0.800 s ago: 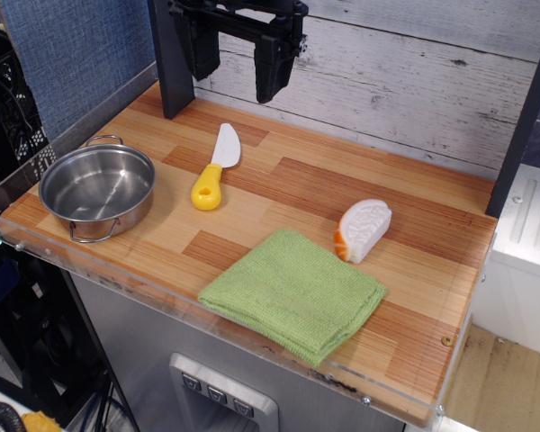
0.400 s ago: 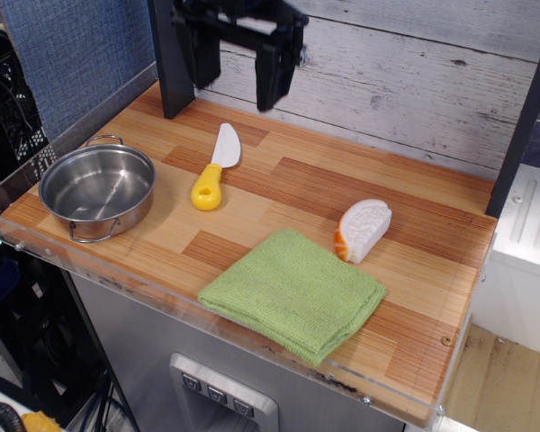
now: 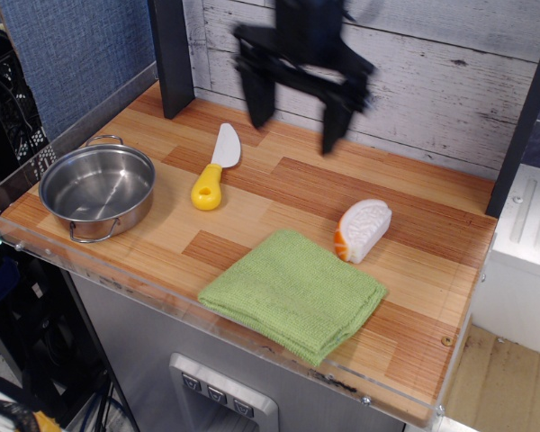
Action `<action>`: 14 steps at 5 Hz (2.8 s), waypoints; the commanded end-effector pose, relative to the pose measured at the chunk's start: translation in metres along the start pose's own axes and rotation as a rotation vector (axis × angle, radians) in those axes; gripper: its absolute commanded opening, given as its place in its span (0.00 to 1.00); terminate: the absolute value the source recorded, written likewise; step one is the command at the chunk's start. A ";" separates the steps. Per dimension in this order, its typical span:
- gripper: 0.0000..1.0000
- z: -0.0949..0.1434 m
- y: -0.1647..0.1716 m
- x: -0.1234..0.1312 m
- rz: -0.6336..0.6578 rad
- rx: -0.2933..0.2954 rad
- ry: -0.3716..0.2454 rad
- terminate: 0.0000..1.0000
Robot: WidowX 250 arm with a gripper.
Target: Put the food into the pot.
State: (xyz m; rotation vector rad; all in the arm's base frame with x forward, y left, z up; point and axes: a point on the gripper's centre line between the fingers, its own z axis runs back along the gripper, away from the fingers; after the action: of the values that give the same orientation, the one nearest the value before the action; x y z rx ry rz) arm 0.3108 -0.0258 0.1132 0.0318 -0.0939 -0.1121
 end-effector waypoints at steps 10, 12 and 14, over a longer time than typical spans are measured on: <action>0.00 0.010 0.038 -0.032 0.098 -0.017 -0.178 0.00; 0.00 -0.020 0.116 -0.083 0.247 0.107 -0.011 0.00; 0.00 -0.036 0.165 -0.098 0.299 0.166 0.028 0.00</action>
State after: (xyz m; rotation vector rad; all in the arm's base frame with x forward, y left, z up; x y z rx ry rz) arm 0.2368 0.1475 0.0613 0.1667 -0.0419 0.1904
